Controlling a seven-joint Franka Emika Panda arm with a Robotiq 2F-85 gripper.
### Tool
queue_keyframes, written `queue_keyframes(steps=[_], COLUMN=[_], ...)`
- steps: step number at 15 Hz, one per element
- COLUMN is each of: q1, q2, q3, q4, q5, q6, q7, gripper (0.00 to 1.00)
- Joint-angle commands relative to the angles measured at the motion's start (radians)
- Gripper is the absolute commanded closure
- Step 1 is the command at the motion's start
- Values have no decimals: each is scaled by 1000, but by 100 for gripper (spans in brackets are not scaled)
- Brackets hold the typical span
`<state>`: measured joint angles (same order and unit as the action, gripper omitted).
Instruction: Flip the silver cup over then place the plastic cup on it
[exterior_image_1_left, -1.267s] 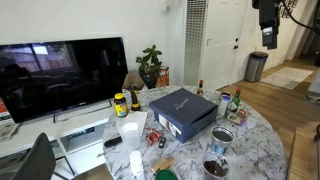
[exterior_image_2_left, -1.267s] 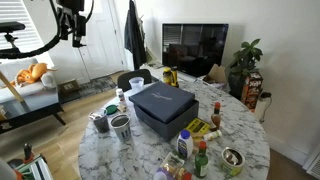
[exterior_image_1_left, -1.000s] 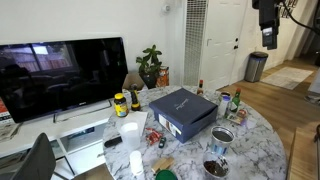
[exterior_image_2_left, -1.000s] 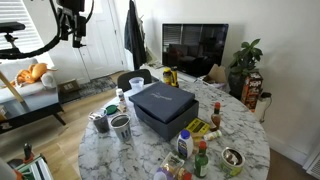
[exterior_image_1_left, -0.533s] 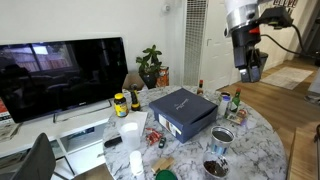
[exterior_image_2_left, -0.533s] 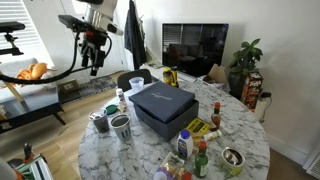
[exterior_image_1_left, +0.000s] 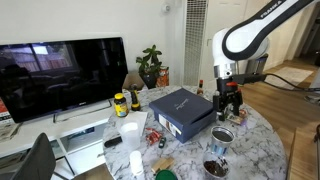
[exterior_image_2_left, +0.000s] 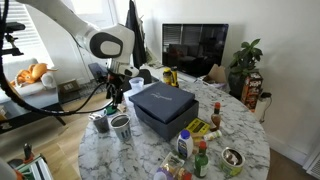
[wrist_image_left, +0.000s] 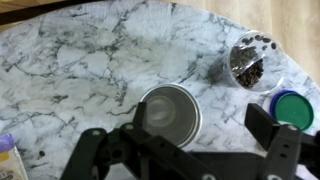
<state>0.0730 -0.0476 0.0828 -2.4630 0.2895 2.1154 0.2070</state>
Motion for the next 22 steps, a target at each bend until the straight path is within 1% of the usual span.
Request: queue_keyframes(steps=[1, 2, 3, 6, 7, 8, 9, 11, 14, 17, 22], q1=[-13, -18, -9, -17, -8, -3, 2, 10, 18, 29, 39], q2=[96, 110, 82, 115, 114, 114, 121, 143, 178, 215, 295], q3=[-17, -22, -14, -21, -19, -19, -20, -19, -12, -13, -19], q4=[-2, -4, 0, 3, 8, 10, 14, 20, 31, 42, 65], q5=[34, 74, 19, 47, -20, -74, -147, -249, -315, -355, -363], q6=[57, 69, 42, 56, 40, 35, 36, 48, 60, 73, 164], q7=[-17, -61, -10, -38, 2, 13, 60, 99, 94, 91, 85], gripper=[0, 0, 0, 0, 0, 0, 0, 0, 0, 0, 0])
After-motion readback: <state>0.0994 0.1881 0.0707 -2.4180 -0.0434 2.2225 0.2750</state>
